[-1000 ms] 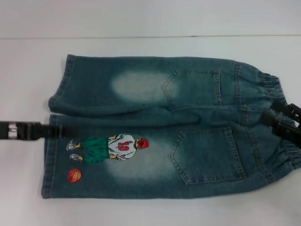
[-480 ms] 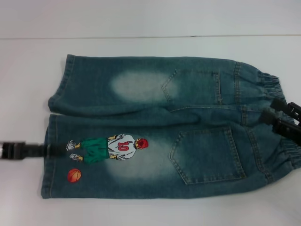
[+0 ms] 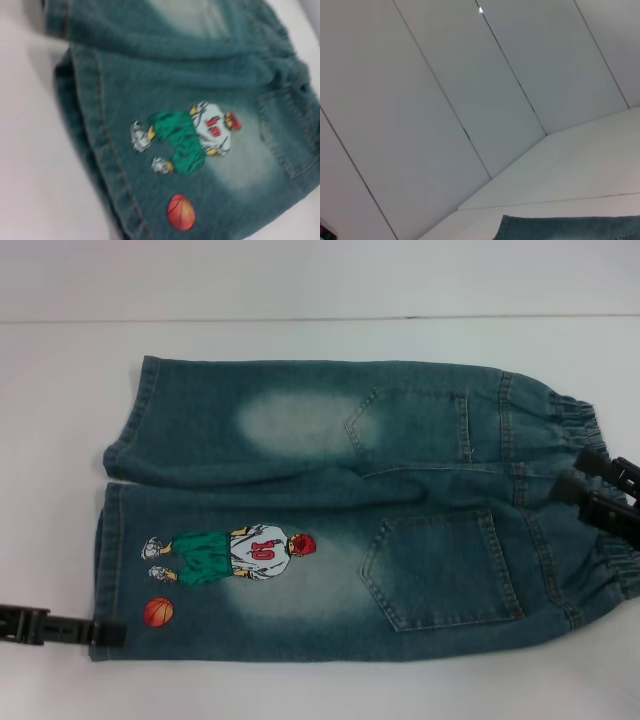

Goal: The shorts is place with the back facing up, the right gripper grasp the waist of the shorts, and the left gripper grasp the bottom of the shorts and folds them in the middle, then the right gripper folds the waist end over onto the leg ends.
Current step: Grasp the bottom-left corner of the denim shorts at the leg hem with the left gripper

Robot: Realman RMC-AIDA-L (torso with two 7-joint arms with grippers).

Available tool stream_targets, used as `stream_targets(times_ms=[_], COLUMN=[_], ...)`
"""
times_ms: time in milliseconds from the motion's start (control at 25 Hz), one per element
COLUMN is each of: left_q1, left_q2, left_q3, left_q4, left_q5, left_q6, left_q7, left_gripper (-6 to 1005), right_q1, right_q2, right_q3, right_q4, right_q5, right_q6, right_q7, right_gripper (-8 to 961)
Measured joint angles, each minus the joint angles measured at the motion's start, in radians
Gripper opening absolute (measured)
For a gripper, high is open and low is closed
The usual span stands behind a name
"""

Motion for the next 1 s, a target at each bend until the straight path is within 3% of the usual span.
stream_targets(times_ms=[200,480,1000], left_q1=[-0.003,-0.027,-0.019], left_q2=[-0.014,-0.029,-0.028], left_q3=[0.063,0.073,0.075], left_q4=[0.003,0.004,0.055], left_q5=[0.014,0.000,0.045], left_q6=[-0.016,0.016,-0.051], left_q7=[-0.019,-0.015,-0.063], left_gripper=[908,907,907], right_q1=[-0.003,-0.003,-0.006], right_q2=[-0.001,-0.002,-0.002], right_q3=[0.000,0.000,0.002], right_q4=[0.000,0.000,0.000], right_q5=[0.001,0.001,0.002], right_q6=[0.000,0.001,0.004], right_q7=[0.000,0.000,0.000], right_gripper=[883,883,882])
